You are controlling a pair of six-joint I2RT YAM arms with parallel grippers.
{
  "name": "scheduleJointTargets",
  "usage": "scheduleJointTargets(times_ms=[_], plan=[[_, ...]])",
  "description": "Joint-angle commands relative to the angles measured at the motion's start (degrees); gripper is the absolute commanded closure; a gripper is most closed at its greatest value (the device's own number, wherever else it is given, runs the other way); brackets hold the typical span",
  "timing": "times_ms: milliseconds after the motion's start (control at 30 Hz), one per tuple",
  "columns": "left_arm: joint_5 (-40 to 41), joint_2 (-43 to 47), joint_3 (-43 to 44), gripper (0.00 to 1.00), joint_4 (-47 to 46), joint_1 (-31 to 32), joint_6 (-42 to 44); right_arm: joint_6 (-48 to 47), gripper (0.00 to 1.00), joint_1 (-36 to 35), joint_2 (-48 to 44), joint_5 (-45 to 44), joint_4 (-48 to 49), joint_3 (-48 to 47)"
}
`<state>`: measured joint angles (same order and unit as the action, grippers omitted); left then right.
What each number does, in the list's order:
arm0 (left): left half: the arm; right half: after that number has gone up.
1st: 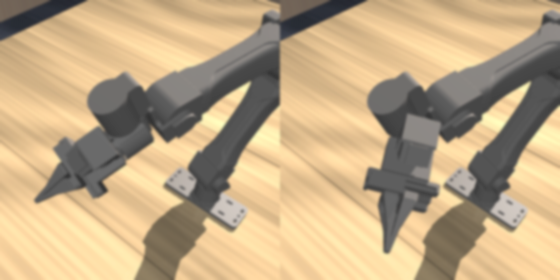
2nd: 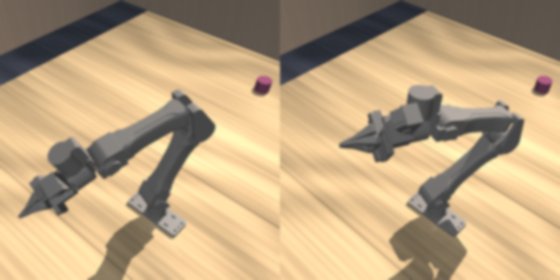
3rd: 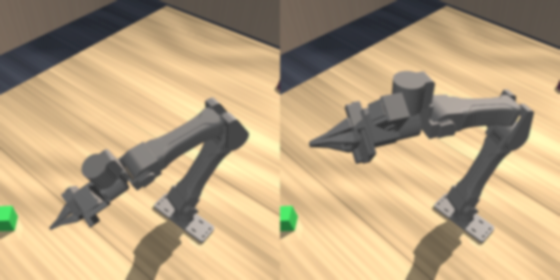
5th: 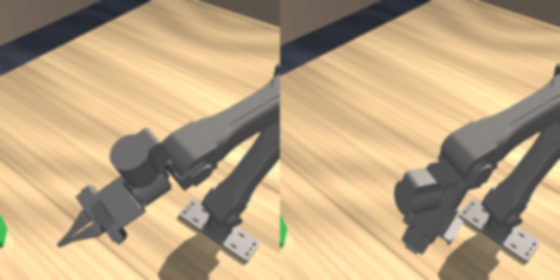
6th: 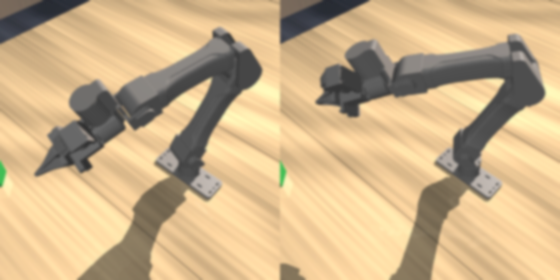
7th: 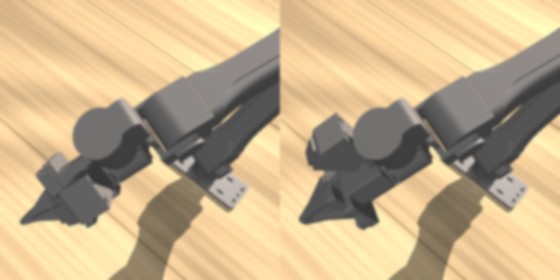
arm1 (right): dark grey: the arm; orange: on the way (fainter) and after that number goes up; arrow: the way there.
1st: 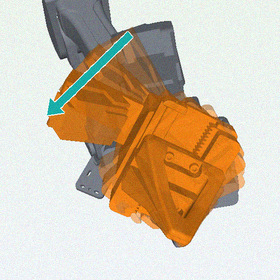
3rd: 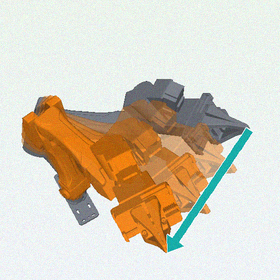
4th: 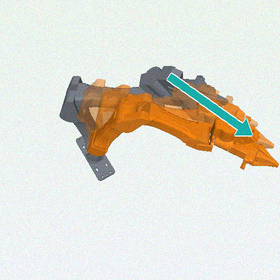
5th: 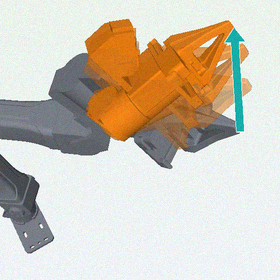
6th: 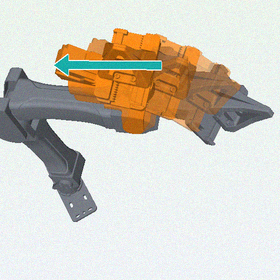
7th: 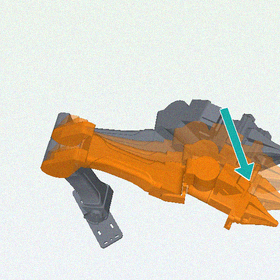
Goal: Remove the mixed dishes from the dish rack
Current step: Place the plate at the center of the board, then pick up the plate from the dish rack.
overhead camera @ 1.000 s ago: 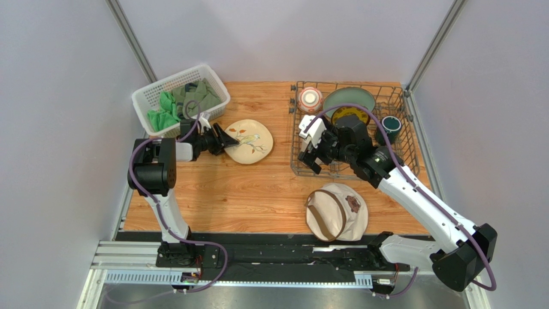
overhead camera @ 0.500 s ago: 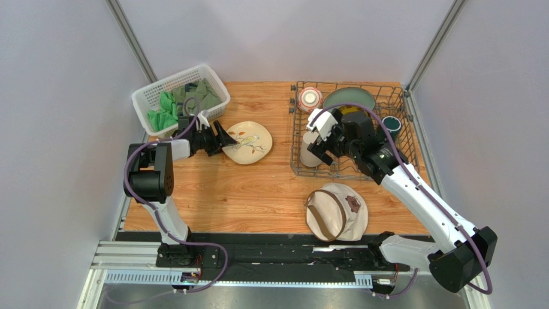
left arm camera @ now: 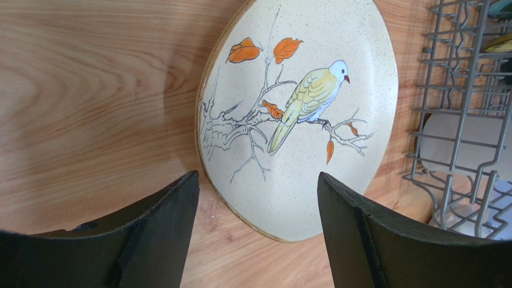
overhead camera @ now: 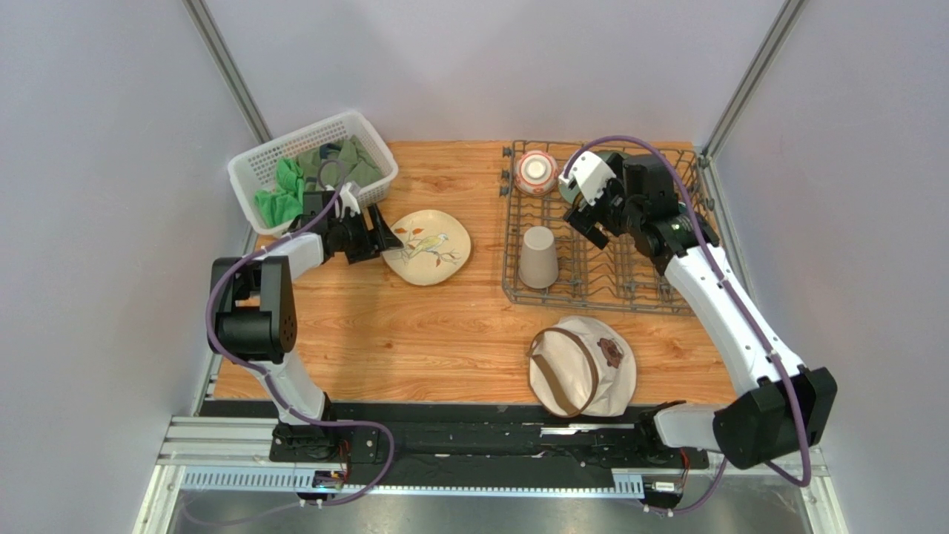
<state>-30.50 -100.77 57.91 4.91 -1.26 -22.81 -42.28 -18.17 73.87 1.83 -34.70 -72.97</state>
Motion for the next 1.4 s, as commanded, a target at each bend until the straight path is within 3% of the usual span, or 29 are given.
scheduleJointTargets(times_ms=[0,400,1367], plan=[[2.20,4.88,2.82,0.20,4.49,0.20,6.54,-5.44,0.07,4.72,4.79,0.20,-0.90,-5.77],[0.10,13.14,4.67,0.20,12.31,0.99,20.16,-11.50,0.09,10.18,20.51,-0.68,-1.16,-19.57],[-6.15,16.40,11.43,0.20,24.53,1.08,44.50,-21.96,0.15,12.55,43.20,-3.41,-0.63,-40.76]])
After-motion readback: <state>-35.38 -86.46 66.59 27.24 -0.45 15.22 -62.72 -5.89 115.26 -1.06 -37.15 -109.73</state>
